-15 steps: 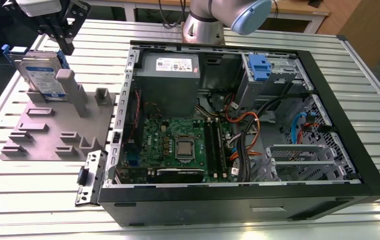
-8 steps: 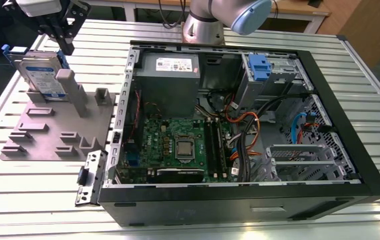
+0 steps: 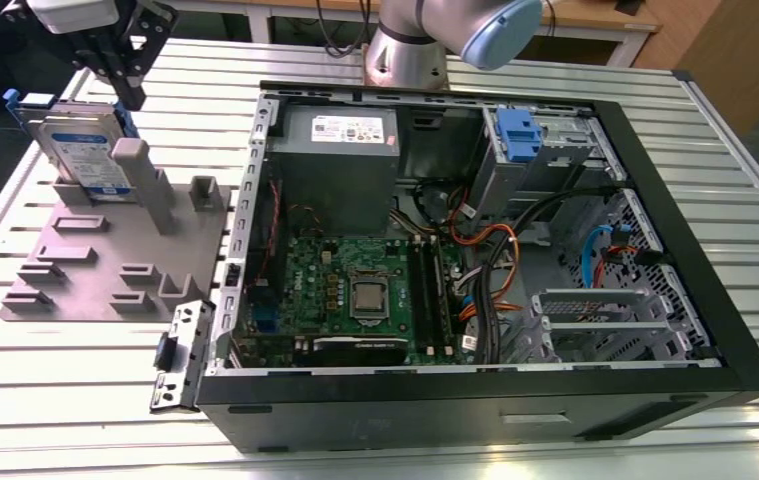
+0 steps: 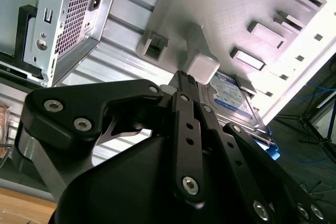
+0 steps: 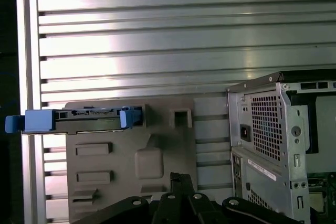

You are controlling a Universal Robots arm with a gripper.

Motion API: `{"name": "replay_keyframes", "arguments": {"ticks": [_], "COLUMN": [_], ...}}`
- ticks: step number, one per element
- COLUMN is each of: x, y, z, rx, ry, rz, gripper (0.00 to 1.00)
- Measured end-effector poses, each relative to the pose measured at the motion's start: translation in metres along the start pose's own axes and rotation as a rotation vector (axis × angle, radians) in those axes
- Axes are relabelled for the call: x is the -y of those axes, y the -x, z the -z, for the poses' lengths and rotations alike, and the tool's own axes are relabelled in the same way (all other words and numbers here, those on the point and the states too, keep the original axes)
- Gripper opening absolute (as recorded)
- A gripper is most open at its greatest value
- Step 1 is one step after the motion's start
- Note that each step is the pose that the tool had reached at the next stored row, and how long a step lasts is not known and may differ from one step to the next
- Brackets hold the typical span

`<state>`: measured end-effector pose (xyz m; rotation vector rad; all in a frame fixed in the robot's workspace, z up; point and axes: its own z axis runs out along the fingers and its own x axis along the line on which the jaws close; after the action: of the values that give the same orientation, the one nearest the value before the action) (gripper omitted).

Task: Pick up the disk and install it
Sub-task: 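Reach for the disk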

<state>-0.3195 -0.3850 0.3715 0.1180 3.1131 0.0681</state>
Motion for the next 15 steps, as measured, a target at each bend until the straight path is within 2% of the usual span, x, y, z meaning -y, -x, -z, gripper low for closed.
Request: {"name": "replay_keyframes", "arguments": {"ticks": [15], "x": [0.0004], "y": [-0.0046], "z": [-0.0008], "rx": [-0.0001], "ry": [-0.0001], "rz": [0.0], "gripper": [0.11]}}
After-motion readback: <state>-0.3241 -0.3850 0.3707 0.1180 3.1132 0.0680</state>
